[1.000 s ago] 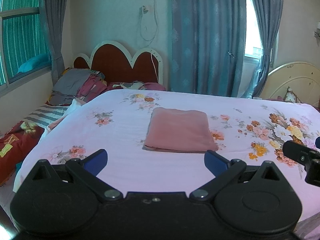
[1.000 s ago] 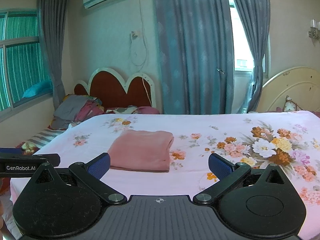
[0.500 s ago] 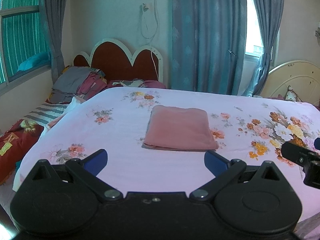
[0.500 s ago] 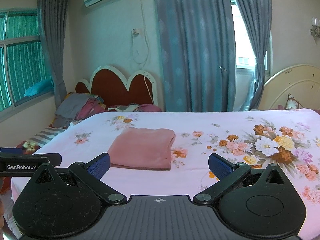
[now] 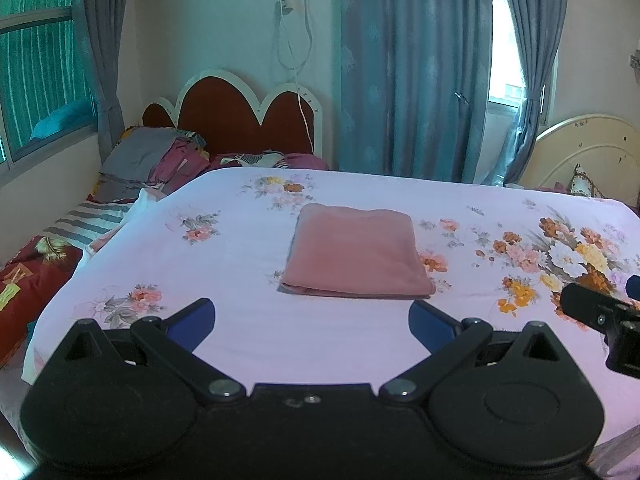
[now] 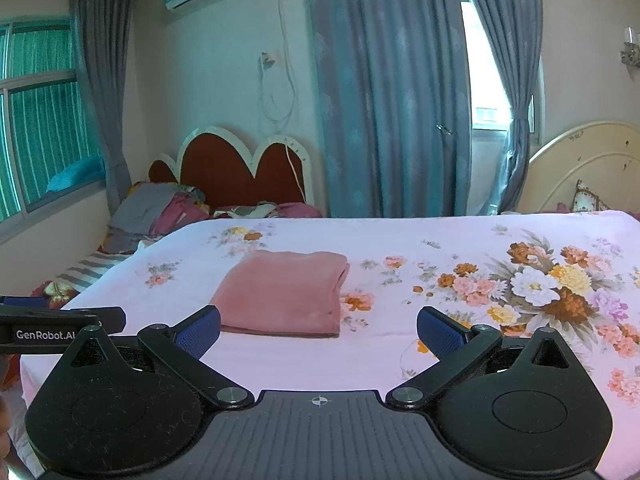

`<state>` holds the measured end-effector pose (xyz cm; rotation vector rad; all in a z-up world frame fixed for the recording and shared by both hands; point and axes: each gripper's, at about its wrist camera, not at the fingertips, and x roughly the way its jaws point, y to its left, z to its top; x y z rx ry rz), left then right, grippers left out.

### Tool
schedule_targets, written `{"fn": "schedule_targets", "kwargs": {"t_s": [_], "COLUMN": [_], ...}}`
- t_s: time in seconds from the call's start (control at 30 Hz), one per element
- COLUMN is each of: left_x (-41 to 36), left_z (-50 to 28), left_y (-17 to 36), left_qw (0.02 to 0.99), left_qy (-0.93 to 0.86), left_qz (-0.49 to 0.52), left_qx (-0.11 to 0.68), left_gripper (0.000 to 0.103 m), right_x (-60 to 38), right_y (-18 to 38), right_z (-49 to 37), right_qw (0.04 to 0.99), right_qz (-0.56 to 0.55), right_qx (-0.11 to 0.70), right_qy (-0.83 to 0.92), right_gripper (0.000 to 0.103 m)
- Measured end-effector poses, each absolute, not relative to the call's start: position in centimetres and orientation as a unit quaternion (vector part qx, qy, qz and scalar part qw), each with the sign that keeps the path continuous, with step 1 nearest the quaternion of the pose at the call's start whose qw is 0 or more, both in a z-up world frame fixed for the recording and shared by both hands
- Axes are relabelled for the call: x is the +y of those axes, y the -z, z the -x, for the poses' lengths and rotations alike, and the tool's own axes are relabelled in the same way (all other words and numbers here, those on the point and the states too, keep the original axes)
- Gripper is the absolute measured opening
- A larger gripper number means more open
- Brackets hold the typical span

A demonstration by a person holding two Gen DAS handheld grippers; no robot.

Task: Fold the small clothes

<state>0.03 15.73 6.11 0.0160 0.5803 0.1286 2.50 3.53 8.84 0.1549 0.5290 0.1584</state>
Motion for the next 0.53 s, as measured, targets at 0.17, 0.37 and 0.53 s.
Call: {"fn": "schedule_targets", "kwargs": {"t_s": [0.17,0.37,0.53], "left_x": [15.8,15.7,15.9], "left_z": [-0.8,-2.1,-4.9], "left_y": [-5.9,-5.4,-5.0], "left_qw": [0.954,0.956,0.953], "left_qy": [-0.061,-0.053,-0.054], "left_qz": [-0.006,-0.009,-0.012], "left_qx": [0.293,0.290,0.298], "left_gripper": [0.103,0.100,0.103], "right_x": [3.6,3.6,3.1], "right_y": [-8.4,-7.8,-6.6], "right_z": [-3.4,-4.9,-6.6], "right_qw": [0.957,0.954,0.950], "right_qz": [-0.077,-0.081,-0.087], "right_qx": [0.267,0.276,0.291], "right_qy": [-0.080,-0.083,-0.074], "right_gripper": [0.103,0.103,0.103]}}
